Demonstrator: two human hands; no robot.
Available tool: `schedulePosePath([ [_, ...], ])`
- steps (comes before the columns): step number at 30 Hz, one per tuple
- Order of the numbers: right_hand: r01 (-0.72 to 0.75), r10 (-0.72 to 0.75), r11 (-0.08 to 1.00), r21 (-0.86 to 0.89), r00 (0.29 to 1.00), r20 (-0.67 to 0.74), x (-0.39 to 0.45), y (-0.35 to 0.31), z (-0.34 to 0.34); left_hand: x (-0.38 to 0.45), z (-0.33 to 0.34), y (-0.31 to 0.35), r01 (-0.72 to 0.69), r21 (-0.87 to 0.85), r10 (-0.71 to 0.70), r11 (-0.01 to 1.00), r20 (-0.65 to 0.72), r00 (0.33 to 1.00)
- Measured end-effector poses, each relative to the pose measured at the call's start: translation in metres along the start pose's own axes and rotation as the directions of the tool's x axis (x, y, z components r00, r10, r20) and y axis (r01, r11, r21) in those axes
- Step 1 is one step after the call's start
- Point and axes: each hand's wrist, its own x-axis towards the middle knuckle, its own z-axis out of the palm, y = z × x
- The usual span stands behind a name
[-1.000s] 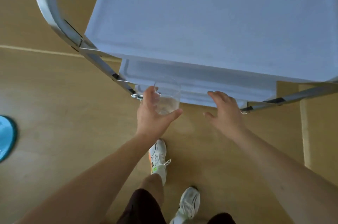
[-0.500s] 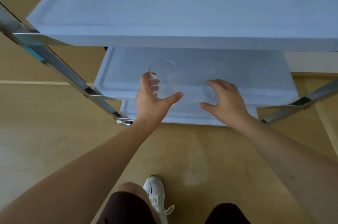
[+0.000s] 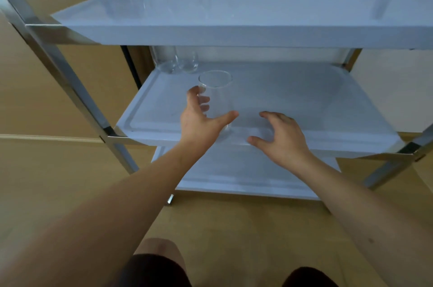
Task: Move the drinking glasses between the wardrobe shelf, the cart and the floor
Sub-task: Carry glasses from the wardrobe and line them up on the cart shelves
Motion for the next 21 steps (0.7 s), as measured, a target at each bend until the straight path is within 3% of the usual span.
schedulePosePath([
  [10,0.024,-0.022,0.998,0.062,0.999,-0.030,0.022,-0.011,0.009,0.049,0.025,-0.015,-0.025,0.021,0.025,0.999,0.001,1.000],
  [13,0.037,-0.035,0.996,0.077,0.999,-0.036,0.030,-0.016,0.014,0.053,0.017,-0.020,-0.068,0.176,0.053,0.982,0.092,0.994],
  [18,0.043,-0.033,0.983,0.176,0.998,-0.060,0.046,-0.036,0.027,0.062,-0.037,-0.055,-0.223,0.609,0.032,0.762,0.308,0.951],
  [21,0.014,-0.002,0.956,0.292,0.999,-0.041,0.059,-0.053,0.037,0.067,-0.047,-0.071,-0.248,0.711,0.007,0.657,0.324,0.946],
])
